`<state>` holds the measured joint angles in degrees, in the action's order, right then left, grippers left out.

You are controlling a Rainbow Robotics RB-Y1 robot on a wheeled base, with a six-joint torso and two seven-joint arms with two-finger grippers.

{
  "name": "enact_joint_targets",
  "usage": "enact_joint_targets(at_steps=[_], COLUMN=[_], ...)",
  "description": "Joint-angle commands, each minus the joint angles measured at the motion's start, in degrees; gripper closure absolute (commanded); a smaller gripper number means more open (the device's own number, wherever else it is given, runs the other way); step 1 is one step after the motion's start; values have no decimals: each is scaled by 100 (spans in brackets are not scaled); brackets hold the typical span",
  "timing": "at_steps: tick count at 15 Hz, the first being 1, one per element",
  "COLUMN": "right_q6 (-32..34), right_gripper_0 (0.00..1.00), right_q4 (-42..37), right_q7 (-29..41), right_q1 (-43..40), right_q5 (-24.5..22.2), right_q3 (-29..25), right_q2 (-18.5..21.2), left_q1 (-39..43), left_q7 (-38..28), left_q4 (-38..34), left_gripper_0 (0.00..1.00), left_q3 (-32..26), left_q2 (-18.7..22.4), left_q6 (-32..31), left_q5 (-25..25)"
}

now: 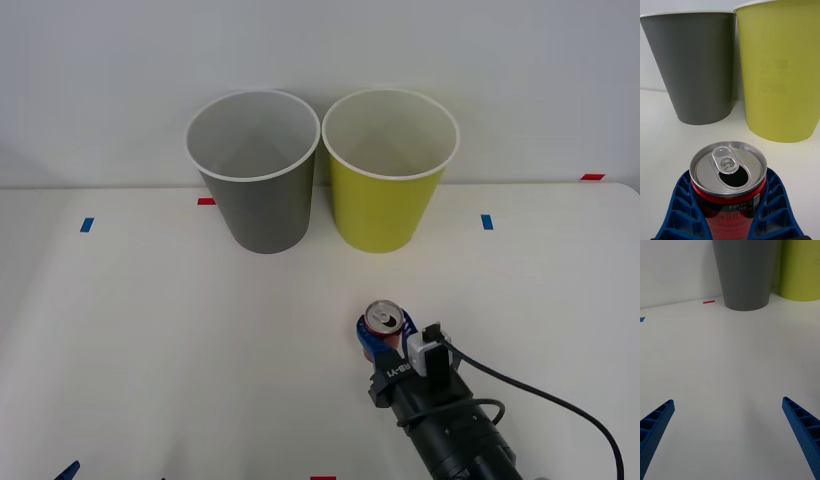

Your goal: Put cans in the gray bin and PET bottles in the light green bin.

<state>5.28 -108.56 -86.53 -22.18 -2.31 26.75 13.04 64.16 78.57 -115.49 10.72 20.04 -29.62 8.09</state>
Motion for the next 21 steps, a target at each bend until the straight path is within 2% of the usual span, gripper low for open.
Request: enact_joint_targets(at_steps=[1, 4, 7, 9, 12, 14, 15, 17, 19, 21], right_q6=[-1170, -2312, -4061, -4659, -5336, -6039, -6540, -7085, -7393, -7366], right_gripper_0=[88, 88, 89, 89, 90, 90, 90, 92, 93, 94], right_q4=[-921, -1607, -2547, -2802, -2864, -2917, -2908, -2908, -2802, -2424], right_q7=[40, 5, 5, 31, 31, 40, 48, 128, 198, 286], right_q1=[29, 170, 627, 961, 1558, 2112, 2508, 3105, 3641, 4221], right_q5=[55, 64, 108, 196, 319, 398, 451, 512, 583, 635], right_q3=[-12, -38, -38, -47, -82, -117, -117, -179, -240, -258], right_q2=[49, 14, -3, -12, -170, -337, -513, -786, -1014, -1032], left_q1=[0, 0, 0, 0, 0, 0, 0, 0, 0, 0], left_q7=[0, 0, 0, 0, 0, 0, 0, 0, 0, 0], left_q4=[0, 0, 0, 0, 0, 0, 0, 0, 0, 0], left_gripper_0=[0, 0, 0, 0, 0, 0, 0, 0, 0, 0], left_q3=[0, 0, 0, 0, 0, 0, 0, 0, 0, 0], left_q2=[0, 0, 0, 0, 0, 0, 0, 0, 0, 0], left_q6=[0, 0, 0, 0, 0, 0, 0, 0, 0, 0], left_q5=[0, 0, 0, 0, 0, 0, 0, 0, 0, 0])
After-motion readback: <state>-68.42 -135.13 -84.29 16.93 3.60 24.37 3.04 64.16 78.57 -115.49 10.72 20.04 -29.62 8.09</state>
